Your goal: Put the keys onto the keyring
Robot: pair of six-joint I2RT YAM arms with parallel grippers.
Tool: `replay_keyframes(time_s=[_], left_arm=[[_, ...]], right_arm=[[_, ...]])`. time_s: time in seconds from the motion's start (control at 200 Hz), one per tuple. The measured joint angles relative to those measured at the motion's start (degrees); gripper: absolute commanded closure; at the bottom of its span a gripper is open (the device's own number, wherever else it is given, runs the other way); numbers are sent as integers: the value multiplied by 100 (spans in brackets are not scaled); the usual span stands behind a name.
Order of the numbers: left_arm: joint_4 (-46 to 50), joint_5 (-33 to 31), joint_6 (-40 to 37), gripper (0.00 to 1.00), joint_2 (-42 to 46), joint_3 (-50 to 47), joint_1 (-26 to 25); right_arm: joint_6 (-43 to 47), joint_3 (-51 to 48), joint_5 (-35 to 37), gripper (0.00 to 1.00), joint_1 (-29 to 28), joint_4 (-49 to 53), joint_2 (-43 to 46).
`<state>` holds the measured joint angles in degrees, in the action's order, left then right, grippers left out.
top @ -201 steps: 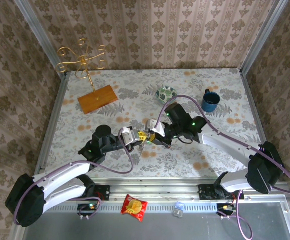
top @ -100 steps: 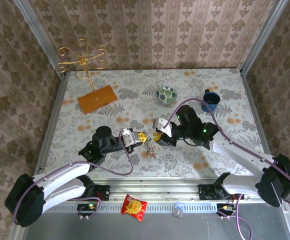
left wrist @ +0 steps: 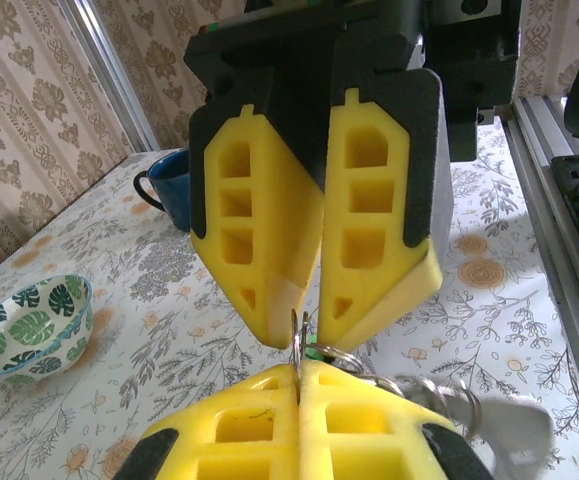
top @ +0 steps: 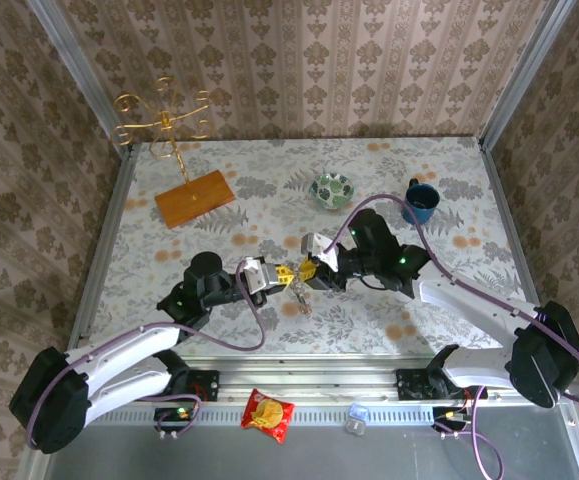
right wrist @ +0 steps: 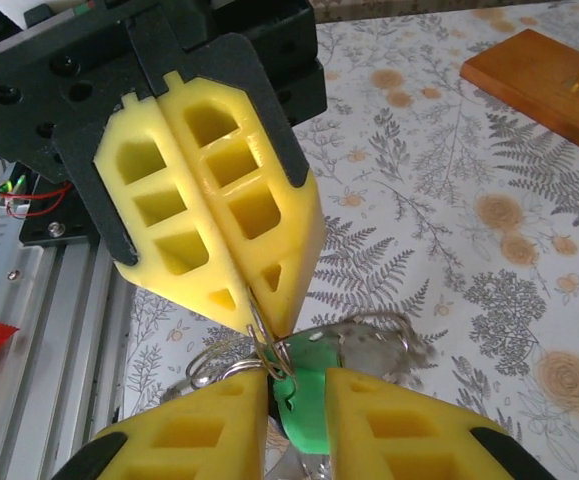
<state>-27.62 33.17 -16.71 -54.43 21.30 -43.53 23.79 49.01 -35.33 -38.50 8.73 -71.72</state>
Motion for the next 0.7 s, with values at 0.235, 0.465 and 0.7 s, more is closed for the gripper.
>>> replay_keyframes(time_s=[0.235,0.465,0.7], left_arm=[[-142,46,42,100,-70,-2,2],[-162,48,59,100,-96,-2,2],[-153,13,92,88,-103,-7,2]], right_arm=[[-2,0,-120,80,0,-125,-42],[-2,0,-162,88,0,-129,-42],[153,98,-203,100,39,39,-81]])
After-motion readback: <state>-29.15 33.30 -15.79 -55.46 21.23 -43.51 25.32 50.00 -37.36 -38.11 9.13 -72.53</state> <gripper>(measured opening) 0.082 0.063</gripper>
